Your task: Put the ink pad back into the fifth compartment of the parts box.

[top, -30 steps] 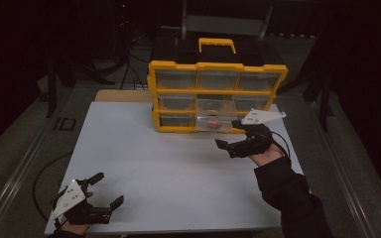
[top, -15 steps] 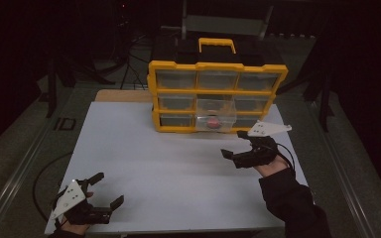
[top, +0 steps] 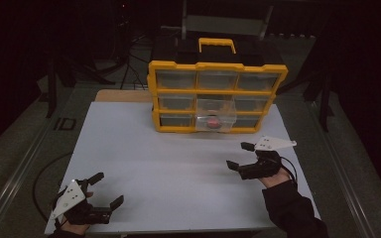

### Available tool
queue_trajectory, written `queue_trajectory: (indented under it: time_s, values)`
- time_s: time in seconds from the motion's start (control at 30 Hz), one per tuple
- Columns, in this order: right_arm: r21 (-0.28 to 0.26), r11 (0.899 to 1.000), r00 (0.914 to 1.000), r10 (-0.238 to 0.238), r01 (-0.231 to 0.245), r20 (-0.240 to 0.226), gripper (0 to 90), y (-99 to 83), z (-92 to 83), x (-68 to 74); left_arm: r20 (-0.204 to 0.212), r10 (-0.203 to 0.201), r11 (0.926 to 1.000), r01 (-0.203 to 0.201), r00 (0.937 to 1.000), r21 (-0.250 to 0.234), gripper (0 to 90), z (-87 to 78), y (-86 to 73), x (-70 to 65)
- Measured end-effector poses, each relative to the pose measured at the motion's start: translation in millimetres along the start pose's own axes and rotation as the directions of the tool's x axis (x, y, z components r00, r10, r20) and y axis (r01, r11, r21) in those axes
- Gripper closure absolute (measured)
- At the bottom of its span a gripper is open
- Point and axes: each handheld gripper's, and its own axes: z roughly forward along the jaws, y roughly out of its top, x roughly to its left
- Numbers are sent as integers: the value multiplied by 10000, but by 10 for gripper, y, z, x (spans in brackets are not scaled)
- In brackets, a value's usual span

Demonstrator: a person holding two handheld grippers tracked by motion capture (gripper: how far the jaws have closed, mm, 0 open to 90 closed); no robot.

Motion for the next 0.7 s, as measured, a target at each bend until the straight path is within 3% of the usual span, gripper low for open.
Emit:
queue_trajectory:
  time_s: [0.43,0.7]
  values:
    - [-209,9988,9990,435,-434,37,126,-397,-53,-61,-6,8,10000,-8,10000,-1,4,0,2,0]
    - [-373,9987,9993,352,-356,-99,114,-589,-110,-50,-9,15,10000,-15,10000,2,4,0,2,-1]
